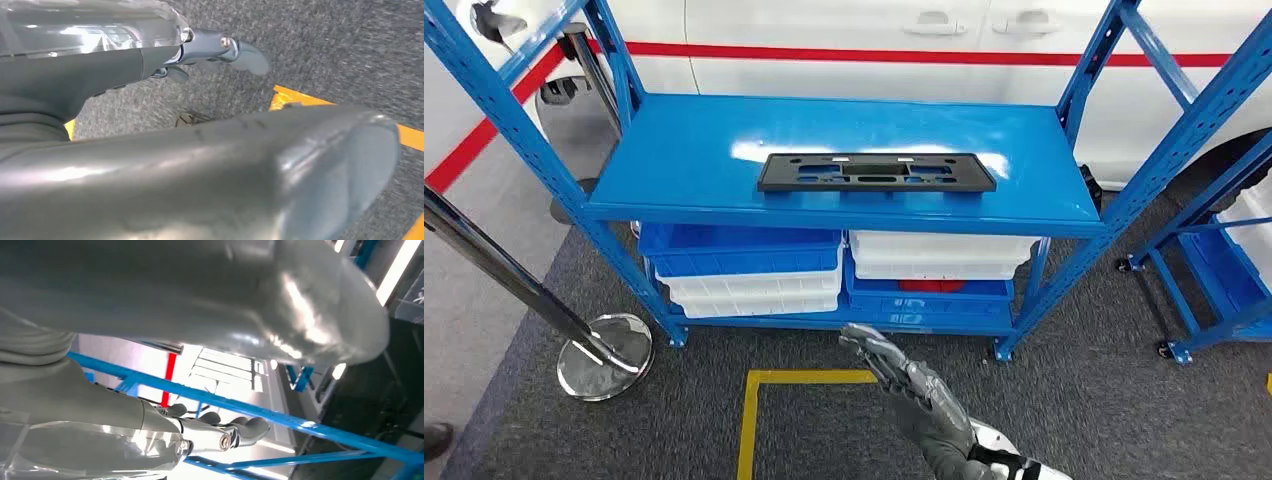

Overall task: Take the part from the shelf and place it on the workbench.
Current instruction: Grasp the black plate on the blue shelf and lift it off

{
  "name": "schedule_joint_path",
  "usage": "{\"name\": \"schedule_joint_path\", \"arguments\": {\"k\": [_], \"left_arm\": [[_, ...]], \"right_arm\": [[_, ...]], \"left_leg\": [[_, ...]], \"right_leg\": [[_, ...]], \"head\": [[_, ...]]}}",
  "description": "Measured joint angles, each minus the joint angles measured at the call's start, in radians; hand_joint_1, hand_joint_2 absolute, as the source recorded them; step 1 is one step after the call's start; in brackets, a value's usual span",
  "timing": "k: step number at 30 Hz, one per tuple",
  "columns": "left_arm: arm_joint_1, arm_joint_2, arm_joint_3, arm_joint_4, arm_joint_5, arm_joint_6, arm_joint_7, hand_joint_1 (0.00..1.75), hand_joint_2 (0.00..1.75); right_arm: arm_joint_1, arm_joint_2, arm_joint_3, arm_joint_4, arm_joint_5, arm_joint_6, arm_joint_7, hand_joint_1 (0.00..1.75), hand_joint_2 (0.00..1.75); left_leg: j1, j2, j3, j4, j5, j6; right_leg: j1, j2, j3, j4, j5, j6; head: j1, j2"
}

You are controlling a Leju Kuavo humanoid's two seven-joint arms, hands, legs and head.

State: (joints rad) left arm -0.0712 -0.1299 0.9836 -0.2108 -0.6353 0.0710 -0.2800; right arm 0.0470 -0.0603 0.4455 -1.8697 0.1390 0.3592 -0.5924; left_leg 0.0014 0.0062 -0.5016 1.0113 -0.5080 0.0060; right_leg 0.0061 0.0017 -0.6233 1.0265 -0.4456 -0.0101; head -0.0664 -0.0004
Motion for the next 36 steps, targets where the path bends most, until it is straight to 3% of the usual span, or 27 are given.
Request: {"name": "schedule_joint_path", "arguments": {"k": [4, 5, 8, 9, 10, 13, 14, 19, 21, 23, 24, 25, 26, 28, 29, 30, 34, 36], "left_arm": [[-0.002, 0.000, 0.002, 0.000, -0.018, -0.010, -0.008, 0.00, 0.00], [-0.004, 0.000, 0.002, 0.000, -0.023, -0.013, -0.009, 0.00, 0.00], [-0.004, 0.000, 0.002, 0.000, -0.029, -0.017, -0.010, 0.00, 0.00], [-0.001, 0.001, 0.002, 0.000, -0.030, -0.018, -0.010, 0.00, 0.00], [0.001, 0.002, 0.002, 0.000, -0.032, -0.018, -0.010, 0.00, 0.00], [0.003, 0.005, 0.003, 0.000, -0.032, -0.017, -0.011, 0.00, 0.00], [0.001, 0.006, 0.004, 0.000, -0.028, -0.017, -0.011, 0.00, 0.00], [-0.001, 0.006, 0.019, 0.000, 0.001, -0.006, -0.013, 0.00, 0.00], [-0.002, 0.006, 0.023, 0.000, 0.004, -0.005, -0.015, 0.00, 0.00], [-0.001, 0.006, 0.027, 0.000, 0.004, -0.004, -0.017, 0.00, 0.00], [0.000, 0.006, 0.030, 0.000, 0.004, -0.004, -0.017, 0.00, 0.00], [0.001, 0.006, 0.033, 0.000, 0.004, -0.004, -0.017, 0.00, 0.00], [0.002, 0.006, 0.035, 0.000, 0.003, -0.005, -0.017, 0.00, 0.00], [0.003, 0.006, 0.037, 0.000, 0.000, -0.007, -0.017, 0.00, 0.00], [0.003, 0.006, 0.037, 0.000, -0.002, -0.009, -0.017, 0.00, 0.00], [0.002, 0.006, 0.037, 0.000, -0.005, -0.011, -0.017, 0.00, 0.00], [0.001, 0.008, 0.037, 0.000, -0.017, -0.019, -0.017, 0.00, 0.00], [0.000, 0.010, 0.037, 0.000, -0.019, -0.019, -0.016, 0.00, 0.00]], "right_arm": [[-0.090, 0.000, 0.019, 0.061, -0.025, -0.038, 0.034, 0.00, 0.00], [-0.118, -0.001, 0.022, 0.081, -0.034, -0.046, 0.041, 0.00, 0.00], [-0.168, -0.002, 0.028, 0.128, -0.049, -0.054, 0.050, 0.00, 0.00], [-0.177, -0.002, 0.030, 0.142, -0.052, -0.057, 0.051, 0.00, 0.00], [-0.185, -0.003, 0.033, 0.155, -0.057, -0.061, 0.053, 0.00, 0.00], [-0.219, -0.005, 0.039, 0.194, -0.088, -0.080, 0.056, 0.00, 0.00], [-0.238, -0.005, 0.040, 0.214, -0.105, -0.083, 0.057, 0.00, 0.00], [-0.337, -0.006, 0.040, 0.324, -0.168, -0.070, 0.051, 0.00, 0.00], [-0.365, -0.006, 0.038, 0.358, -0.177, -0.065, 0.045, 0.00, 0.00], [-0.379, -0.007, 0.037, 0.387, -0.180, -0.064, 0.041, 0.00, 0.00], [-0.380, -0.007, 0.037, 0.399, -0.180, -0.064, 0.039, 0.00, 0.00], [-0.380, -0.008, 0.037, 0.407, -0.180, -0.064, 0.038, 0.00, 0.00], [-0.381, -0.008, 0.037, 0.414, -0.181, -0.064, 0.036, 0.00, 0.00], [-0.381, -0.010, 0.035, 0.423, -0.181, -0.065, 0.034, 0.00, 0.00], [-0.380, -0.013, 0.033, 0.427, -0.181, -0.067, 0.033, 0.00, 0.00], [-0.379, -0.015, 0.031, 0.431, -0.180, -0.071, 0.032, 0.00, 0.00], [-0.368, -0.024, 0.023, 0.436, -0.176, -0.086, 0.027, 0.00, 0.00], [-0.366, -0.026, 0.022, 0.436, -0.169, -0.087, 0.024, 0.00, 0.00]], "left_leg": [[0.001, 0.002, -0.003, 0.040, -0.012, -0.017], [0.003, 0.001, -0.023, 0.079, -0.026, -0.021], [0.007, 0.000, -0.135, 0.253, -0.094, -0.032], [0.008, 0.000, -0.163, 0.280, -0.102, -0.033], [0.009, 0.000, -0.174, 0.271, -0.087, -0.033], [0.008, 0.001, -0.128, 0.088, 0.042, -0.022], [0.005, 0.001, -0.116, 0.042, 0.064, -0.016], [0.003, 0.000, -0.089, 0.001, 0.076, 0.020], [0.004, -0.001, -0.076, -0.006, 0.074, 0.028], [0.003, -0.002, -0.070, -0.006, 0.066, 0.032], [0.003, -0.003, -0.065, -0.006, 0.060, 0.033], [0.003, -0.005, -0.058, -0.006, 0.054, 0.032], [0.003, -0.005, -0.049, -0.006, 0.047, 0.030], [0.002, -0.007, -0.026, -0.006, 0.032, 0.026], [0.001, -0.008, -0.019, -0.006, 0.025, 0.022], [0.001, -0.008, -0.015, -0.007, 0.019, 0.016], [0.001, -0.009, -0.011, 0.023, 0.005, -0.006], [0.004, -0.009, -0.057, 0.111, -0.022, -0.014]], "right_leg": [[-0.009, 0.005, 0.025, -0.012, 0.013, -0.012], [-0.012, 0.005, 0.032, -0.014, 0.011, -0.015], [-0.011, 0.004, 0.043, -0.014, -0.002, -0.020], [-0.011, 0.004, 0.049, -0.014, -0.008, -0.020], [-0.011, 0.005, 0.057, -0.014, -0.014, -0.019], [-0.010, 0.007, 0.084, -0.013, -0.035, -0.012], [-0.010, 0.007, 0.088, -0.013, -0.041, -0.008], [-0.010, 0.007, 0.091, 0.016, -0.054, 0.020], [-0.013, 0.005, 0.047, 0.102, -0.092, 0.028], [-0.015, 0.004, -0.034, 0.226, -0.142, 0.035], [-0.016, 0.004, -0.066, 0.263, -0.149, 0.037], [-0.017, 0.004, -0.082, 0.266, -0.135, 0.038], [-0.018, 0.004, -0.078, 0.230, -0.100, 0.037], [-0.015, 0.002, -0.038, 0.097, -0.006, 0.027], [-0.012, 0.001, -0.020, 0.039, 0.017, 0.021], [-0.008, 0.000, -0.010, 0.005, 0.030, 0.015], [-0.009, 0.001, 0.015, -0.018, 0.022, -0.005], [-0.013, 0.001, 0.034, -0.023, 0.013, -0.014]], "head": [[-0.001, 0.000], [-0.001, 0.000], [-0.001, 0.000], [-0.001, 0.000], [-0.001, 0.000], [-0.001, 0.000], [-0.001, 0.000], [-0.001, 0.000], [0.000, 0.000], [-0.001, 0.000], [0.000, 0.000], [0.000, 0.000], [0.000, 0.000], [0.000, 0.000], [0.000, 0.000], [0.000, 0.000], [0.000, 0.000], [-0.001, 0.000]]}}
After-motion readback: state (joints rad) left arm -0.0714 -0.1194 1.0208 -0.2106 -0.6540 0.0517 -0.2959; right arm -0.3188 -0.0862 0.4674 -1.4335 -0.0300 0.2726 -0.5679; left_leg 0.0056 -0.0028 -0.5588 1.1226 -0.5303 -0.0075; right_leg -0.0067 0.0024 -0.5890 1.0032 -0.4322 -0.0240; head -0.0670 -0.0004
